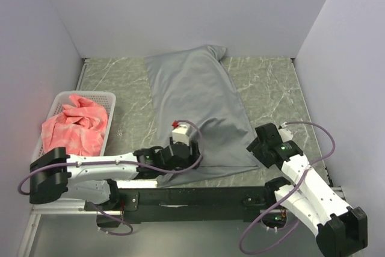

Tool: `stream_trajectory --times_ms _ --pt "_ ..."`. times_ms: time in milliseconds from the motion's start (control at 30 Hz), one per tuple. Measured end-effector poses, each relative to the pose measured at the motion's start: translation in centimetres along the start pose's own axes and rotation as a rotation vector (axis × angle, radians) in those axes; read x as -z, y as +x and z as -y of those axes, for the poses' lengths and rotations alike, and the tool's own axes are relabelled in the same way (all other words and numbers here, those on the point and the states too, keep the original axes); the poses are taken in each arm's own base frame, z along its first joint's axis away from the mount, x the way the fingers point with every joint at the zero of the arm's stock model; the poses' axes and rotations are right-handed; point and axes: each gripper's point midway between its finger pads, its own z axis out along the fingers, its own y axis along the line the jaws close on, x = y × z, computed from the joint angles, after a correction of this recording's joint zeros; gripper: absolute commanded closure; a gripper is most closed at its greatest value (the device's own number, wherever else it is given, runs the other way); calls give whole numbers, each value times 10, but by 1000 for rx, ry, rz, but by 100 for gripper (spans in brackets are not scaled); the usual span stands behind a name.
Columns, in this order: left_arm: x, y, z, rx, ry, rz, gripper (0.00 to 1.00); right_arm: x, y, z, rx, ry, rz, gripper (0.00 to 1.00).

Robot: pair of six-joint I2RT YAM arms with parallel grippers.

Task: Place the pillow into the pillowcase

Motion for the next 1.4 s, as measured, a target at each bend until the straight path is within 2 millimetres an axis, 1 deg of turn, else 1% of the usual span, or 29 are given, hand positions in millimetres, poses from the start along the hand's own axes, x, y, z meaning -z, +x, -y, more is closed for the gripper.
stream_trajectory --times_ms 33,67,133,200,233,267,300,367,400,433,533,600,667,700,767,833,867,1000,1233,1400 --pt "-2 1 11 -24 26 -4 33 2 1 2 2 7 -6 24" --pt "-4 2 27 -53 58 -5 33 6 -1 1 0 5 -7 24" --pt "-8 5 52 -102 105 -11 34 18 -8 -5 -4 -6 -1 28" --pt "-16 10 83 -152 159 -14 35 40 -25 -23 -21 -67 33 32" --pt "-20 12 95 -168 180 -15 35 51 -35 -34 -31 -109 58 39" --pt "-23 15 104 -180 200 -16 35 58 -41 -40 -39 -138 77 46" --pt "-25 18 108 -191 209 -18 34 64 -46 -44 -43 -158 94 53" --pt "-26 19 108 -199 205 -17 33 64 -45 -39 -40 -157 100 53" --pt "-27 17 107 -198 198 -9 33 59 -41 -35 -39 -147 92 53" --pt "-27 14 105 -189 184 3 32 51 -34 -29 -32 -126 76 53" --pt "-26 3 92 -150 129 20 31 20 -1 -1 -5 -35 -16 53" --pt "-21 -11 84 -115 101 38 30 7 15 13 5 20 -66 52" --pt "-13 -29 81 -72 100 67 30 0 26 23 10 63 -102 52" --pt "-6 -43 80 -43 108 93 30 -2 27 25 10 73 -107 52" --pt "3 -60 78 -5 121 127 30 -4 27 23 6 74 -107 52" --pt "14 -73 74 25 134 157 30 -7 27 19 -1 71 -106 52" --pt "17 -75 72 32 137 164 30 -9 27 18 -2 70 -107 52" --pt "20 -75 62 39 130 167 30 -15 32 18 4 93 -119 50" --pt "13 -61 47 26 106 129 30 -16 31 17 -29 91 -104 46" --pt "14 -60 48 25 115 120 29 -15 27 17 -49 87 -83 46"
